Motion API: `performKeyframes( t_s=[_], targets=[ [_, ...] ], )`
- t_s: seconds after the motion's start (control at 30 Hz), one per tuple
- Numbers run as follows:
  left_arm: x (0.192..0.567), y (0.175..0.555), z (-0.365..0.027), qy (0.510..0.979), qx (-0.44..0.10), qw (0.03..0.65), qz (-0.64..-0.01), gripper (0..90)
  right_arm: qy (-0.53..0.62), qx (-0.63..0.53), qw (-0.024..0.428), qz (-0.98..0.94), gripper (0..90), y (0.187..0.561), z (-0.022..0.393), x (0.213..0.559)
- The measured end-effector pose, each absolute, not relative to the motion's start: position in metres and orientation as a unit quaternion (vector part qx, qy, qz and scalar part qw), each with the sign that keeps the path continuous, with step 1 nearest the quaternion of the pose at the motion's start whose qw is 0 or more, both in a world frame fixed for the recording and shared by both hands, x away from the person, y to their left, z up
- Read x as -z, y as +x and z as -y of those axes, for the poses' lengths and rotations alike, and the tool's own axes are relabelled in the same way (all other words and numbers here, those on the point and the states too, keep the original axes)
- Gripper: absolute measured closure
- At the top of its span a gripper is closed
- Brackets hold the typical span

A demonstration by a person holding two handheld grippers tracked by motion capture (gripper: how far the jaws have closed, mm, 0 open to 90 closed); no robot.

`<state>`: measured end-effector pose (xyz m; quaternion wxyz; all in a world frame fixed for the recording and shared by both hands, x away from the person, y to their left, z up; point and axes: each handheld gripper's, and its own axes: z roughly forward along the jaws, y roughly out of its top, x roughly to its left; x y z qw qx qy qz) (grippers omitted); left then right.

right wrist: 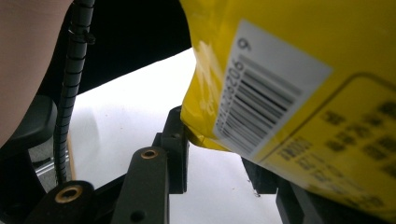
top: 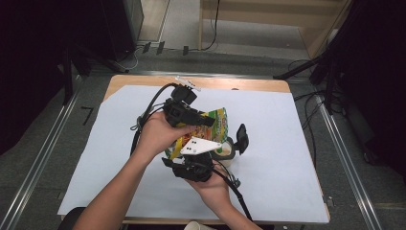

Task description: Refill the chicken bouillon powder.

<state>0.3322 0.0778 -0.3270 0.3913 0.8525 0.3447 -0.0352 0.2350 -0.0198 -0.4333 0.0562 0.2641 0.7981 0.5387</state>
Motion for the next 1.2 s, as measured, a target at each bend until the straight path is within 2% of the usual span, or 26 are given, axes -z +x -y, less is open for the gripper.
performKeyframes(
  t_s=[0.33,0.63,1.2],
  targets=[
    [0.3296,0.3303,-0.0725,0.858,0.03,0.385,-0.34,71.0,0.268,-0.538,0.055,-0.797,65.9,0.2363,0.0218,0.4378],
    [0.3312,0.3385,-0.0726,0.856,0.058,0.379,-0.348,70.7,0.27,-0.532,0.045,-0.801,65.9,0.2362,0.0237,0.4338],
    [0.3325,0.335,-0.0745,0.855,0.048,0.385,-0.345,70.7,0.266,-0.527,0.049,-0.806,65.9,0.236,0.0233,0.4355]
  ],
)
